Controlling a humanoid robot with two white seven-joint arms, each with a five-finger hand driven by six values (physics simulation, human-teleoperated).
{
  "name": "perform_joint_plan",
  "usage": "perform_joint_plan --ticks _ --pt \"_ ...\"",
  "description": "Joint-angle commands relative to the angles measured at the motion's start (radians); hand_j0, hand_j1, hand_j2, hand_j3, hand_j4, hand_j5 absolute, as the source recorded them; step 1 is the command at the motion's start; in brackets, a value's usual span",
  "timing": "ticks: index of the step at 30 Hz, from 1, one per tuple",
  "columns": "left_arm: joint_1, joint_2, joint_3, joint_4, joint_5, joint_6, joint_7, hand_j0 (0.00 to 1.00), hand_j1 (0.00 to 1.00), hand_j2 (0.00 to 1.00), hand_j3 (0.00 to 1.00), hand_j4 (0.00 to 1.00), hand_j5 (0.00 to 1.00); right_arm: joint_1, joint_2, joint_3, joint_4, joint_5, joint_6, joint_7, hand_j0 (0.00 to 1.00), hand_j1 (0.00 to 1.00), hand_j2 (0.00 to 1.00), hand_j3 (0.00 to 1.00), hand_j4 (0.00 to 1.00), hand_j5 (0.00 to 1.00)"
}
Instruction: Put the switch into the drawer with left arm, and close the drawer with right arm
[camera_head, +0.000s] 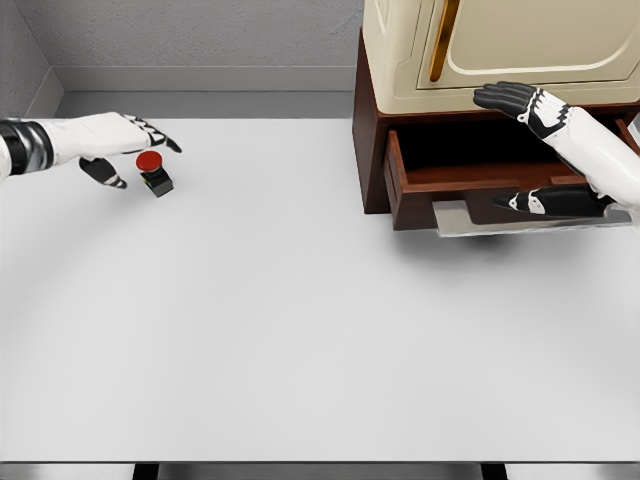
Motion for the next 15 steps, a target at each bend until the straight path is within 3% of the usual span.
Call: perform_joint_plan --ticks 1,15 --pt "0.000 -0.010 0.003 0.010 0.004 0.002 -0.007 0.79 0.79 0.79 0.79 0.79 0.79 0.000 -0.001 -0.001 0.000 -0.006 0.000 -0.001 1.00 1.00 1.00 1.00 1.00 1.00" --pt "-0.018 -0.056 0.003 0.096 0.004 0.002 -0.018 0.80 0.80 0.80 0.80 0.80 0.80 0.005 -0.001 -0.005 0.000 -0.007 0.000 -0.002 1.00 1.00 1.00 1.00 1.00 1.00"
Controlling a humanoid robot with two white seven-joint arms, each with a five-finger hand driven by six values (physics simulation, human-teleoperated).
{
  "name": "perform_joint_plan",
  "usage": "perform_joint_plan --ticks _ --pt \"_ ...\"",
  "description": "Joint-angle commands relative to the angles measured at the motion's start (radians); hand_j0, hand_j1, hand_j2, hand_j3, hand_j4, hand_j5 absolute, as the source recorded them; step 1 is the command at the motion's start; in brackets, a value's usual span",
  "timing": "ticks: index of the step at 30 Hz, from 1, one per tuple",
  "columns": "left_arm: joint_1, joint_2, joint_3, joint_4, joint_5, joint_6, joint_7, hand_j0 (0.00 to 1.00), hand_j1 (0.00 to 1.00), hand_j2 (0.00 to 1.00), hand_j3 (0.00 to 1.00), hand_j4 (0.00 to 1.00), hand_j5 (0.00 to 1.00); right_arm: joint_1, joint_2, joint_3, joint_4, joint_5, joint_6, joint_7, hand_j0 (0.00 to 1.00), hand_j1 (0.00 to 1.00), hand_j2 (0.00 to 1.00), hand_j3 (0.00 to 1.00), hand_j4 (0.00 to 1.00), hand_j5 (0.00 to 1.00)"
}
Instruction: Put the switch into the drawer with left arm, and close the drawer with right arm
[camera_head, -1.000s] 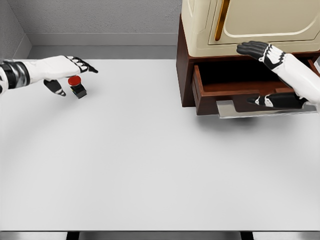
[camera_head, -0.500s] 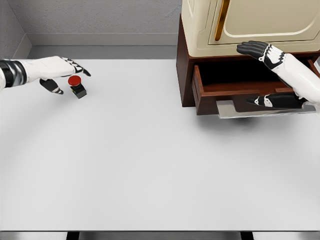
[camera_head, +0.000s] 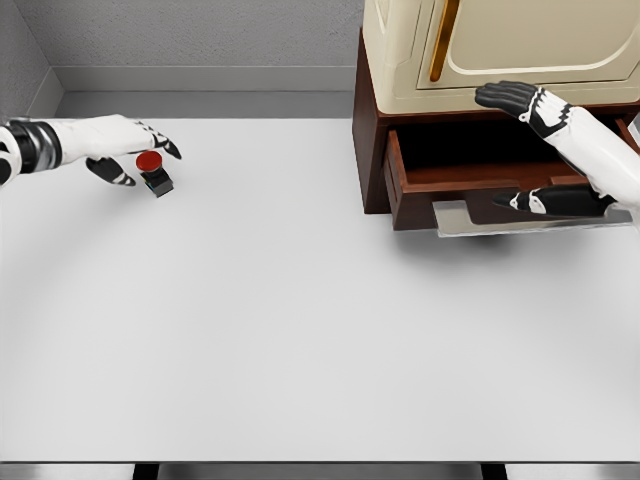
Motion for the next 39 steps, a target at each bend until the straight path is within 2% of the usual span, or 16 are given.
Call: perform_joint_plan --ticks 1,5,6,7,14,17,21,30,34,39 --pt "0.000 -0.008 0.003 0.011 0.004 0.002 0.000 0.80 0.80 0.80 0.80 0.80 0.80 0.002 -0.001 -0.002 0.000 -0.006 0.000 -0.001 1.00 1.00 1.00 1.00 1.00 1.00" --pt "0.000 -0.008 0.001 0.015 0.004 0.002 0.000 0.79 0.79 0.79 0.79 0.79 0.79 0.002 0.000 -0.002 0.000 -0.006 0.000 -0.001 1.00 1.00 1.00 1.00 1.00 1.00" --pt "0.000 -0.008 0.001 0.016 0.004 0.002 -0.010 0.73 0.73 0.73 0.73 0.73 0.73 0.002 0.000 -0.002 0.000 -0.006 0.000 -0.001 1.00 1.00 1.00 1.00 1.00 1.00" --pt "-0.002 -0.008 0.003 0.016 0.006 0.002 -0.020 0.71 0.71 0.71 0.71 0.71 0.71 0.002 0.000 -0.002 0.000 -0.006 0.000 -0.001 1.00 1.00 1.00 1.00 1.00 1.00" --pt "-0.002 -0.009 0.001 0.016 0.004 0.002 -0.025 0.64 0.64 0.64 0.64 0.64 0.64 0.003 0.000 -0.002 0.000 -0.006 0.000 -0.001 1.00 1.00 1.00 1.00 1.00 1.00" --pt "-0.002 -0.008 0.003 0.018 0.006 0.002 -0.042 0.54 0.54 0.54 0.54 0.54 0.54 0.003 0.000 -0.002 0.000 -0.006 0.000 -0.001 1.00 1.00 1.00 1.00 1.00 1.00" --pt "-0.002 -0.007 0.003 0.018 0.006 0.002 -0.043 0.47 0.47 0.47 0.47 0.47 0.47 0.008 0.002 -0.002 0.000 -0.006 0.000 -0.002 1.00 1.00 1.00 1.00 1.00 1.00" --pt "-0.003 -0.006 0.006 0.018 0.010 0.002 -0.043 0.46 0.46 0.46 0.46 0.46 0.46 0.009 0.002 -0.002 0.000 -0.006 0.000 -0.005 1.00 1.00 1.00 1.00 1.00 1.00" --pt "-0.032 -0.006 0.011 0.015 0.019 0.002 -0.043 0.46 0.46 0.46 0.46 0.46 0.46 0.009 0.002 -0.002 0.000 -0.006 0.000 -0.005 1.00 1.00 1.00 1.00 1.00 1.00" --pt "-0.034 -0.006 0.018 0.001 0.032 0.002 -0.043 0.46 0.46 0.46 0.46 0.46 0.46 0.009 0.002 -0.002 0.000 -0.006 0.000 -0.005 1.00 1.00 1.00 1.00 1.00 1.00"
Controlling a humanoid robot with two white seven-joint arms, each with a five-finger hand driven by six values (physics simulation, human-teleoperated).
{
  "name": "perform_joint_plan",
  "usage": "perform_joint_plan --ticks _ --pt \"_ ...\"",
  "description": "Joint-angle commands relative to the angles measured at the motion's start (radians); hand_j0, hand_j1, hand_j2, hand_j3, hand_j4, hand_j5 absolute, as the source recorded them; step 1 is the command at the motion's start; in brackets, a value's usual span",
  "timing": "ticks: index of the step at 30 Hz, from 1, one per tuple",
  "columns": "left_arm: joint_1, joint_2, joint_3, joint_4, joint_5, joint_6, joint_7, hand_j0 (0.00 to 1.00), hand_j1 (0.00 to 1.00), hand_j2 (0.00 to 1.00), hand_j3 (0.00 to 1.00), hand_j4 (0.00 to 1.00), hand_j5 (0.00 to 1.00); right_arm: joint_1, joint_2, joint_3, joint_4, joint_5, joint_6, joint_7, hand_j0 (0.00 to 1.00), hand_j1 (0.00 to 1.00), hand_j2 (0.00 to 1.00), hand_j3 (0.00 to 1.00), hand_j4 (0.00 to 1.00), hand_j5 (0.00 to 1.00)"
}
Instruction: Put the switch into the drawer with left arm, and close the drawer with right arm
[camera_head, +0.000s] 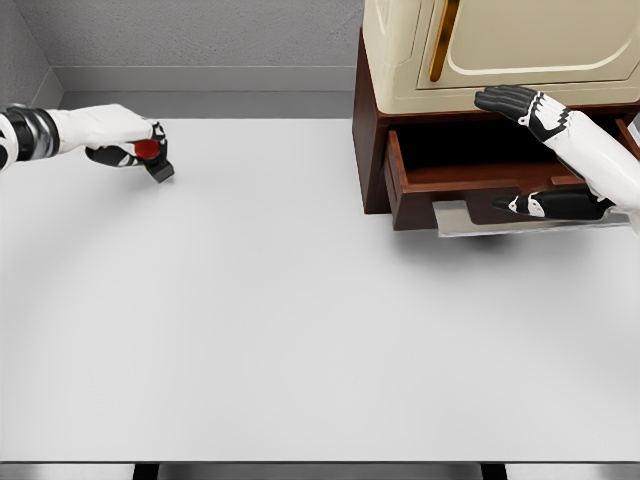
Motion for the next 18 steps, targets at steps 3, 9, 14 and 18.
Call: perform_joint_plan --ticks 3,9,14,18 --pt "-0.008 0.001 0.012 -0.041 0.014 0.002 0.002 0.47 0.47 0.47 0.47 0.47 0.47 0.002 -0.001 0.000 0.000 -0.006 0.000 0.000 1.00 1.00 1.00 1.00 1.00 1.00" --pt "-0.011 -0.001 0.015 -0.109 0.047 0.002 0.002 0.47 0.47 0.47 0.47 0.47 0.47 0.000 -0.001 0.000 0.000 -0.006 0.000 0.000 1.00 1.00 1.00 1.00 1.00 1.00" --pt "-0.011 -0.001 0.015 -0.193 0.050 0.002 0.002 0.47 0.47 0.47 0.47 0.47 0.47 0.002 -0.003 0.000 0.000 -0.006 0.000 -0.002 1.00 1.00 1.00 1.00 1.00 1.00" --pt "-0.012 -0.001 0.012 -0.254 0.047 0.002 0.000 0.47 0.47 0.47 0.47 0.47 0.47 0.002 -0.001 -0.002 0.000 -0.007 0.000 -0.004 1.00 1.00 1.00 1.00 1.00 1.00"
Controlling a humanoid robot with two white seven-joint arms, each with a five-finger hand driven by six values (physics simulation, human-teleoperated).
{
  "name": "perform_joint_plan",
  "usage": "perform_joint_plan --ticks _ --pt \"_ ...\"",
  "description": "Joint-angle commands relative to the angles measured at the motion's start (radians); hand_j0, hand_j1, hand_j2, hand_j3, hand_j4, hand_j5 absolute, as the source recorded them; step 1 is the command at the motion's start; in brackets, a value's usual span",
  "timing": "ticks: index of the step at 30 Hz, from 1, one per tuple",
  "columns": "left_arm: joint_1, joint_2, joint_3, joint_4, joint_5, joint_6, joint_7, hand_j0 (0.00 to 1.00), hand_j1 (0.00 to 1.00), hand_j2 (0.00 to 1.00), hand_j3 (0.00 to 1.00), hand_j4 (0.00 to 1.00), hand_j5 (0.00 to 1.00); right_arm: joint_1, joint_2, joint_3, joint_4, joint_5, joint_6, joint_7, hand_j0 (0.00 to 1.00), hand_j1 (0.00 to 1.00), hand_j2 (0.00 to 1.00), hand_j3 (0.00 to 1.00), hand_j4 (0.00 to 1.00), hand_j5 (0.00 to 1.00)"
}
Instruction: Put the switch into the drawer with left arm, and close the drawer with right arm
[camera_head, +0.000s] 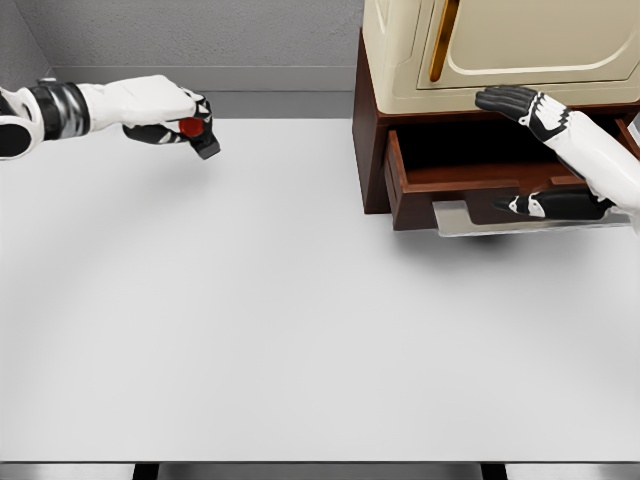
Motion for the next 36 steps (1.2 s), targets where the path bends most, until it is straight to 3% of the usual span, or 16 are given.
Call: perform_joint_plan --ticks 1,8,16,21,27,36 --pt "-0.002 0.001 -0.001 -0.051 0.006 0.003 0.000 0.47 0.47 0.47 0.47 0.47 0.47 0.000 -0.002 0.000 0.000 -0.006 0.000 -0.001 1.00 1.00 1.00 1.00 1.00 1.00" --pt "-0.014 -0.007 -0.002 -0.143 0.003 0.003 0.000 0.47 0.47 0.47 0.47 0.47 0.47 0.000 -0.002 -0.002 0.000 -0.006 0.000 -0.001 1.00 1.00 1.00 1.00 1.00 1.00" --pt "-0.017 -0.058 -0.005 -0.183 0.000 0.003 0.000 0.47 0.47 0.47 0.47 0.47 0.47 0.000 -0.002 -0.001 0.000 -0.006 0.000 -0.001 1.00 1.00 1.00 1.00 1.00 1.00" --pt "-0.012 -0.015 -0.005 -0.307 0.006 0.003 0.002 0.47 0.47 0.47 0.47 0.47 0.47 0.000 -0.001 0.000 0.000 -0.006 0.000 -0.003 1.00 1.00 1.00 1.00 1.00 1.00" --pt "0.008 0.037 -0.002 -0.394 0.016 0.003 0.002 0.47 0.47 0.47 0.47 0.47 0.47 0.000 -0.002 -0.002 0.000 -0.006 0.000 -0.003 1.00 1.00 1.00 1.00 1.00 1.00" --pt "0.028 0.022 -0.002 -0.430 0.022 0.003 0.002 0.47 0.47 0.47 0.47 0.47 0.47 0.000 -0.001 0.000 0.000 -0.006 0.000 -0.003 1.00 1.00 1.00 1.00 1.00 1.00"
